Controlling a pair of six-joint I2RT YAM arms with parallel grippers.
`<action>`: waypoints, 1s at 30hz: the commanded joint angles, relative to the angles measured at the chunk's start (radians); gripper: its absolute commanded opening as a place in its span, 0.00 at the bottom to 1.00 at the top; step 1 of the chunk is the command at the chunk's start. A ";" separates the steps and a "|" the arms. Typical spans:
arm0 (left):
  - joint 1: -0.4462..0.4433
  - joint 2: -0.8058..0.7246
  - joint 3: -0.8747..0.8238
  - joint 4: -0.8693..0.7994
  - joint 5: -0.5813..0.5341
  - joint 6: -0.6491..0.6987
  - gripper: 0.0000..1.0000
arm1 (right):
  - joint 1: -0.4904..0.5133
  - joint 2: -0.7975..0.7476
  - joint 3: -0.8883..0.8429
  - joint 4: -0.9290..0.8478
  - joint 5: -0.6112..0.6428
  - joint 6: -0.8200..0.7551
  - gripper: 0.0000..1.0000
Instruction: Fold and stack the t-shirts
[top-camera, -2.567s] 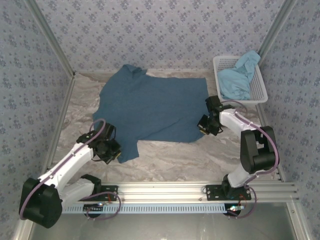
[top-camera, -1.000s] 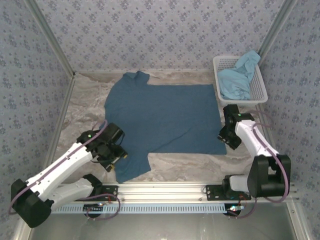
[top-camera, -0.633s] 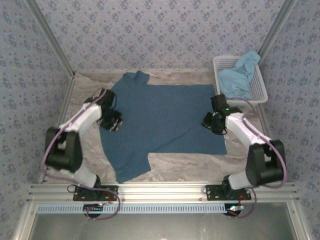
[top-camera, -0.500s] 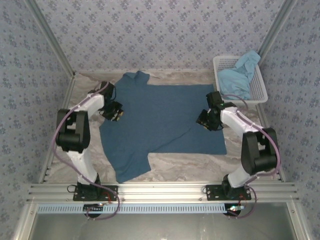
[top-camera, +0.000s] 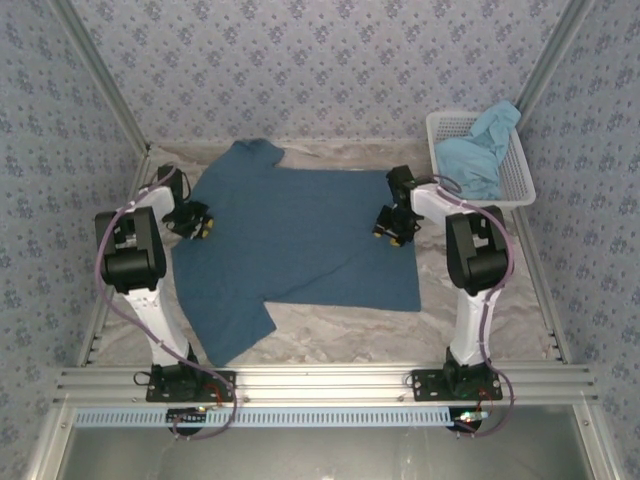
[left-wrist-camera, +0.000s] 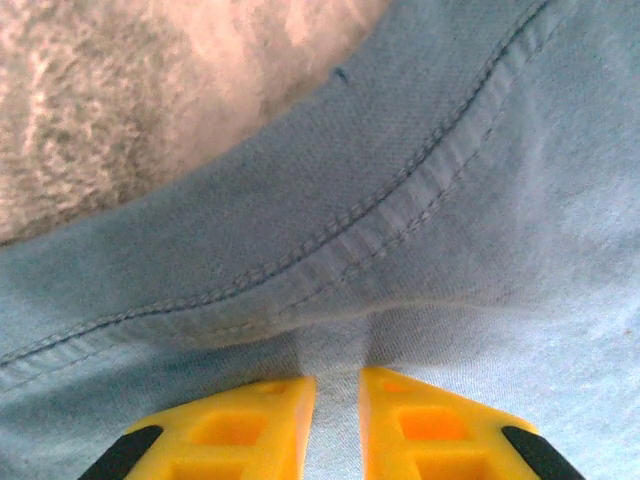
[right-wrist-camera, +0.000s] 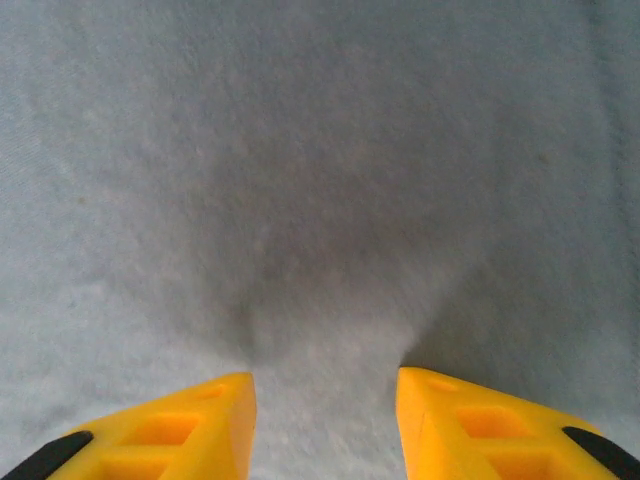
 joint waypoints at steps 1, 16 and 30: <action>-0.001 0.073 0.012 -0.022 -0.013 0.045 0.21 | 0.016 0.082 0.091 -0.138 0.050 0.002 0.43; 0.000 -0.051 0.076 -0.144 -0.078 0.120 0.49 | -0.048 0.097 0.230 -0.196 0.074 -0.034 0.56; -0.249 -0.757 -0.683 -0.554 -0.094 0.039 0.49 | -0.025 -0.427 -0.224 -0.171 -0.085 0.051 0.61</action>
